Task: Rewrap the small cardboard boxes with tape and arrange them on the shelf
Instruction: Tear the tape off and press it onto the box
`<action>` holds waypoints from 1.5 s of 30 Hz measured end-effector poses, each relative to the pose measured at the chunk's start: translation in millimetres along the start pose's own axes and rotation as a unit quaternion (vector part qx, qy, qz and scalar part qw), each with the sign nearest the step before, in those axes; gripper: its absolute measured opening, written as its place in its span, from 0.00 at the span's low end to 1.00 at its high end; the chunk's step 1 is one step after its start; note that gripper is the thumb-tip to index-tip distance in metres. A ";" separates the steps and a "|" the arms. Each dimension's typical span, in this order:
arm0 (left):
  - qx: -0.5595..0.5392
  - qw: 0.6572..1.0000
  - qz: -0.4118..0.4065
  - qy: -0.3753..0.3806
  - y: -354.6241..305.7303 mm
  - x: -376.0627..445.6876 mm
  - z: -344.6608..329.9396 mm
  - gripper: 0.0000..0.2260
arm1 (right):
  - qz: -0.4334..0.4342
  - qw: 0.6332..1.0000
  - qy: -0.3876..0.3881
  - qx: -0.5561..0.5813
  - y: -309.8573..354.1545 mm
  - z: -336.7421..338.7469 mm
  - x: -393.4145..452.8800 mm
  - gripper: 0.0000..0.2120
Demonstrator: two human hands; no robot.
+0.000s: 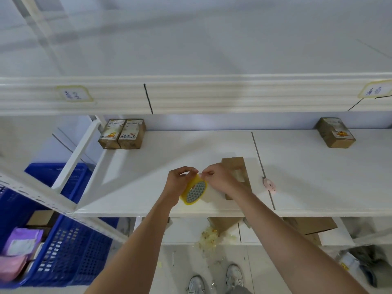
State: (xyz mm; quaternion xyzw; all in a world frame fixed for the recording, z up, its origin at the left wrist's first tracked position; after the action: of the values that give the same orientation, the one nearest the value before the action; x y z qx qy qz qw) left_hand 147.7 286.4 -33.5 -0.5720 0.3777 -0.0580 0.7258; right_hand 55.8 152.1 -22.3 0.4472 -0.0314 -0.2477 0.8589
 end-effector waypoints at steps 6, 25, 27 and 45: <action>0.025 0.999 -0.022 -0.007 2.8 -20.8 21.3 0.03 | -0.013 0.997 -0.044 0.061 22.5 -17.4 -11.2 0.05; 0.118 0.990 0.054 0.061 15.7 -74.9 64.0 0.14 | 0.026 0.989 0.064 -0.132 62.5 -44.7 -29.9 0.08; 0.128 0.988 0.067 0.054 22.1 -76.7 68.9 0.14 | 0.031 0.985 0.074 -0.152 66.1 -53.7 -34.8 0.10; 0.159 0.962 0.220 -0.006 91.0 -51.8 148.4 0.26 | 0.024 0.972 0.118 -0.203 91.5 -156.5 -14.5 0.11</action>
State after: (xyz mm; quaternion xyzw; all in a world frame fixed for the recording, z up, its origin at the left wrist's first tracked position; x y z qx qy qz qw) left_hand 170.5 460.7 -79.2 -0.3520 0.4759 0.0473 0.8046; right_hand 122.6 320.1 -41.8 0.2892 0.1108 -0.1740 0.9348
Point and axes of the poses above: each hand's wrist, its own x-axis towards the middle knuckle, its own z-axis out of the back of the hand, y = z × x, the point moved 3 cm from there along x, towards the middle knuckle, and after that the axes turned 8 degrees about z, right-handed, at the moved point
